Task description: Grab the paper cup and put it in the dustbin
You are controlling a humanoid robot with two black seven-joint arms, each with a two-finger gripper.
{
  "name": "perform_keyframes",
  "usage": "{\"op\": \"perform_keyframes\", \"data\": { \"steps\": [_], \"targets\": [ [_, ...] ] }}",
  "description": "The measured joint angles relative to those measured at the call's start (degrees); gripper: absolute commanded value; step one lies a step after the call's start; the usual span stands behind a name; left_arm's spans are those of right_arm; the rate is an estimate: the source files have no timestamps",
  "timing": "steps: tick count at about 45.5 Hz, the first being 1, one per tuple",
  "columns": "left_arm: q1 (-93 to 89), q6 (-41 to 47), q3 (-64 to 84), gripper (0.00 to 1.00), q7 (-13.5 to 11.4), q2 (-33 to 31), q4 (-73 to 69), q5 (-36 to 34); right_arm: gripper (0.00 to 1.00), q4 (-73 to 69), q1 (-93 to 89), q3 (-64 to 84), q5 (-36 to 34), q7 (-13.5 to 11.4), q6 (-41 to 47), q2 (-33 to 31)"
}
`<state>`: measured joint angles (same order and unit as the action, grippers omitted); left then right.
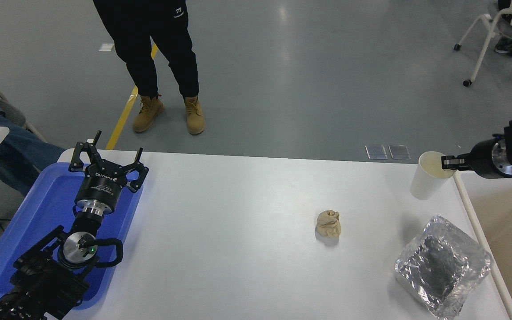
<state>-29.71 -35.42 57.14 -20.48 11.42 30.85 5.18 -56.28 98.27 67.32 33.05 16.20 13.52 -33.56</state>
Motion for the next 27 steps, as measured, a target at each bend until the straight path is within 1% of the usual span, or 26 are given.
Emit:
{"op": "perform_keyframes", "data": {
  "steps": [9, 27],
  "targets": [
    [0.0, -0.1, 0.0, 1.00, 0.0, 0.0, 0.0, 0.0, 0.00, -7.4, 10.7, 5.8, -0.2, 0.0, 2.1, -0.7],
    [0.0, -0.1, 0.1, 1.00, 0.1, 0.0, 0.0, 0.0, 0.00, -14.3, 26.5, 15.4, -0.3, 0.0, 5.0, -1.0]
  ]
}}
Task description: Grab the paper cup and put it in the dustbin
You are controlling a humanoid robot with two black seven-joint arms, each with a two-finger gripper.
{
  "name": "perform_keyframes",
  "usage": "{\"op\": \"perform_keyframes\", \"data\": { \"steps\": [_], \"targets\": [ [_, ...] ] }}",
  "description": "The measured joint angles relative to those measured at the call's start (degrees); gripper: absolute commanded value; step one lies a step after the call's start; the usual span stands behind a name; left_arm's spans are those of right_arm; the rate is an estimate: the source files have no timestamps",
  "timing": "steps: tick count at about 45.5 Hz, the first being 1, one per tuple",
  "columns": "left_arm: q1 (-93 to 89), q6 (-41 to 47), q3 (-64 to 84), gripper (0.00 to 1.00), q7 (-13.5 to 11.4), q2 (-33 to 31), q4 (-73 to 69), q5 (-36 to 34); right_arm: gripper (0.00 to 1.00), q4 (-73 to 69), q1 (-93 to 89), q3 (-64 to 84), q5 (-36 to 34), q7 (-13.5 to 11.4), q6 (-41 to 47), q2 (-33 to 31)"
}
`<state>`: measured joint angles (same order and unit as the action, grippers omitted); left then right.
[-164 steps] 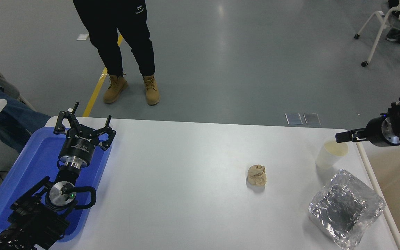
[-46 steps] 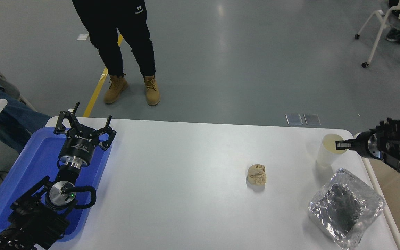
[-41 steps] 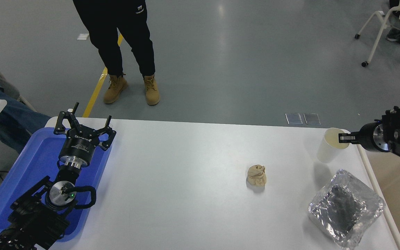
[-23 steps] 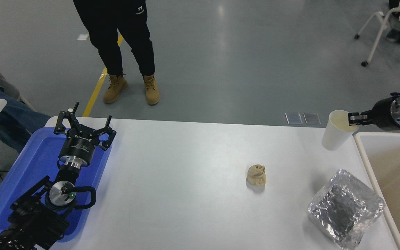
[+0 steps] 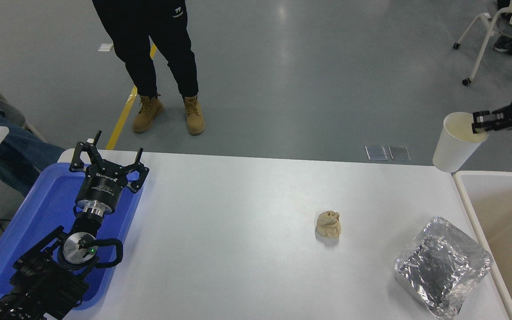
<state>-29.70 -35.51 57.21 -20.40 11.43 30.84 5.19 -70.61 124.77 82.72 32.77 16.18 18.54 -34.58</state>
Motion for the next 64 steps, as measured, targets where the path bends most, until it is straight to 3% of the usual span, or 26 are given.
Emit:
{"op": "perform_keyframes", "data": {
  "steps": [31, 50, 64],
  "targets": [
    [0.0, 0.0, 0.0, 1.00, 0.0, 0.0, 0.0, 0.0, 0.00, -1.9, 8.5, 6.5, 0.2, -0.2, 1.0, -4.2],
    [0.0, 0.1, -0.1, 1.00, -0.1, 0.0, 0.0, 0.0, 0.00, 10.8, 1.3, 4.5, 0.2, -0.4, -3.1, -16.2],
    [0.0, 0.1, -0.1, 1.00, -0.1, 0.0, 0.0, 0.0, 0.00, 21.6, -18.9, -11.8, -0.1, -0.5, -10.7, -26.2]
  ]
}}
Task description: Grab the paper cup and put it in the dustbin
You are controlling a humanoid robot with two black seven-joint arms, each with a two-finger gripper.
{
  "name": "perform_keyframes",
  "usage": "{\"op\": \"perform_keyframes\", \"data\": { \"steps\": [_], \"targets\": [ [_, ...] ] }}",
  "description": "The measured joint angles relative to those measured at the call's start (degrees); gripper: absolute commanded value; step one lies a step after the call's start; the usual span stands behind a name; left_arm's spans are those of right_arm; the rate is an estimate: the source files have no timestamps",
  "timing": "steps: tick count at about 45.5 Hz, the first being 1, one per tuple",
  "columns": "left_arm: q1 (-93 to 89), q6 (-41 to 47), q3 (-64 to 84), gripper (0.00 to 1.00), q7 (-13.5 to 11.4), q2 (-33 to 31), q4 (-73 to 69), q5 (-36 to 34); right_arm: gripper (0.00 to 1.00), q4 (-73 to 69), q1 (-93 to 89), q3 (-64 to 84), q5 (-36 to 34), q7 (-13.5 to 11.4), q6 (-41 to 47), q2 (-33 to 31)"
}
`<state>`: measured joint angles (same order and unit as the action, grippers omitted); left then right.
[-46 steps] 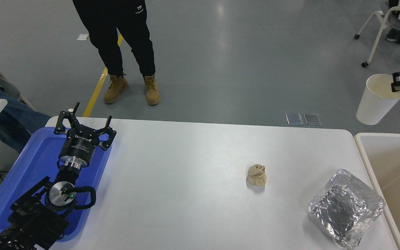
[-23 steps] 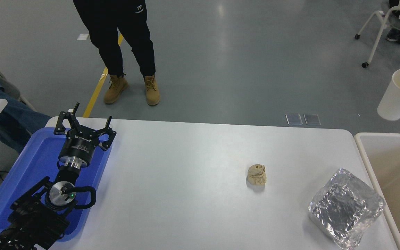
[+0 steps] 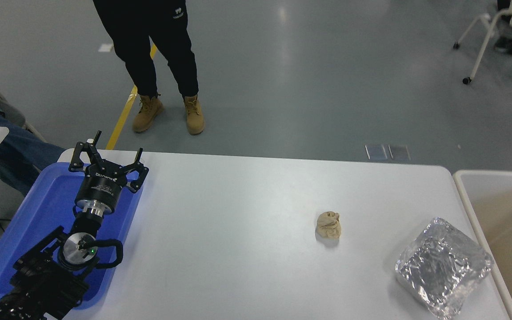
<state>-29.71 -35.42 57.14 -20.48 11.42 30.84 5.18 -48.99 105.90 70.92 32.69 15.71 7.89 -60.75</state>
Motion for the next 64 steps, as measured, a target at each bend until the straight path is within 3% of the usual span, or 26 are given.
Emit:
{"op": "perform_keyframes", "data": {
  "steps": [10, 18, 42, 58, 59, 61, 64],
  "targets": [
    [0.0, 0.0, 0.0, 1.00, 0.0, 0.0, 0.0, 0.0, 0.00, 5.7, -17.1, -15.1, -0.3, -0.1, -4.1, -3.6],
    [-0.1, 0.0, 0.1, 1.00, 0.0, 0.0, 0.0, 0.0, 0.00, 11.2, -31.3, -26.8, -2.6, -0.1, -5.9, -2.3],
    [-0.1, 0.1, 0.1, 1.00, 0.0, 0.0, 0.0, 0.0, 0.00, 34.6, -62.3, -41.6, -16.3, 0.1, -7.1, 16.1],
    [-0.1, 0.1, 0.1, 1.00, 0.0, 0.0, 0.0, 0.1, 0.00, 40.5, -69.1, -42.8, -19.4, -0.9, -8.1, 24.4],
    [-0.1, 0.1, 0.1, 1.00, 0.0, 0.0, 0.0, 0.1, 0.12, 40.7, -69.4, -42.8, -19.5, -1.1, -8.2, 24.7],
    [-0.1, 0.1, 0.1, 1.00, 0.0, 0.0, 0.0, 0.1, 0.53, 41.0, -69.7, -42.8, -19.7, -1.3, -8.3, 25.2],
    [-0.1, 0.1, 0.1, 1.00, 0.0, 0.0, 0.0, 0.1, 0.63, 41.3, -70.2, -42.9, -20.3, -1.6, -8.4, 25.8]
  ]
}}
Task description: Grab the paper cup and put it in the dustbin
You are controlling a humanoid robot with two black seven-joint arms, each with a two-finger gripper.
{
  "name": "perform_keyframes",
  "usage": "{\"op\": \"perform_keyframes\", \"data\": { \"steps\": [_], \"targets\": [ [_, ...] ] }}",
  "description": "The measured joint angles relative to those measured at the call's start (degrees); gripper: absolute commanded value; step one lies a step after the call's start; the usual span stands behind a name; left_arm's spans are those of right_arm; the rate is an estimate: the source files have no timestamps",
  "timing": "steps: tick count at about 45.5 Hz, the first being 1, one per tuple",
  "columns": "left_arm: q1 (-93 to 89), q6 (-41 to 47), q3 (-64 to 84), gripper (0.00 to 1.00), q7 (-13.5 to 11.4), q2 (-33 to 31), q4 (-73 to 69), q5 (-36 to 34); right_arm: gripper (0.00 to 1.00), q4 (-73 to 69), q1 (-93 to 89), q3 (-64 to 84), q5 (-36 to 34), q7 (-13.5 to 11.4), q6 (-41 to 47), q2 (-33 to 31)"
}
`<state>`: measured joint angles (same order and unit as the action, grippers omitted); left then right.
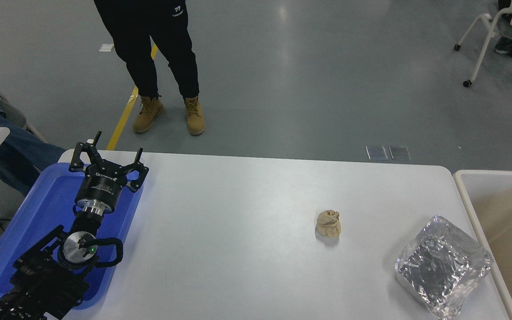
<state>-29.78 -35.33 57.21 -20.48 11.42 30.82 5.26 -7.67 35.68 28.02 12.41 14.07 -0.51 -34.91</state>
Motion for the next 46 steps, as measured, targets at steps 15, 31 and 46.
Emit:
{"op": "perform_keyframes", "data": {
  "steps": [15, 31, 46],
  "targets": [
    [0.0, 0.0, 0.0, 1.00, -0.1, 0.0, 0.0, 0.0, 1.00, 1.3, -1.4, -0.1, -3.2, -1.0, -0.3, 1.3],
    [0.0, 0.0, 0.0, 1.00, -0.1, 0.0, 0.0, 0.0, 1.00, 1.3, 0.2, -0.6, -4.2, -1.3, 0.3, 1.4],
    [0.0, 0.0, -0.1, 1.00, -0.1, 0.0, 0.0, 0.0, 1.00, -1.7, 9.4, -0.4, -3.6, -1.8, 0.6, 1.3]
  ]
}}
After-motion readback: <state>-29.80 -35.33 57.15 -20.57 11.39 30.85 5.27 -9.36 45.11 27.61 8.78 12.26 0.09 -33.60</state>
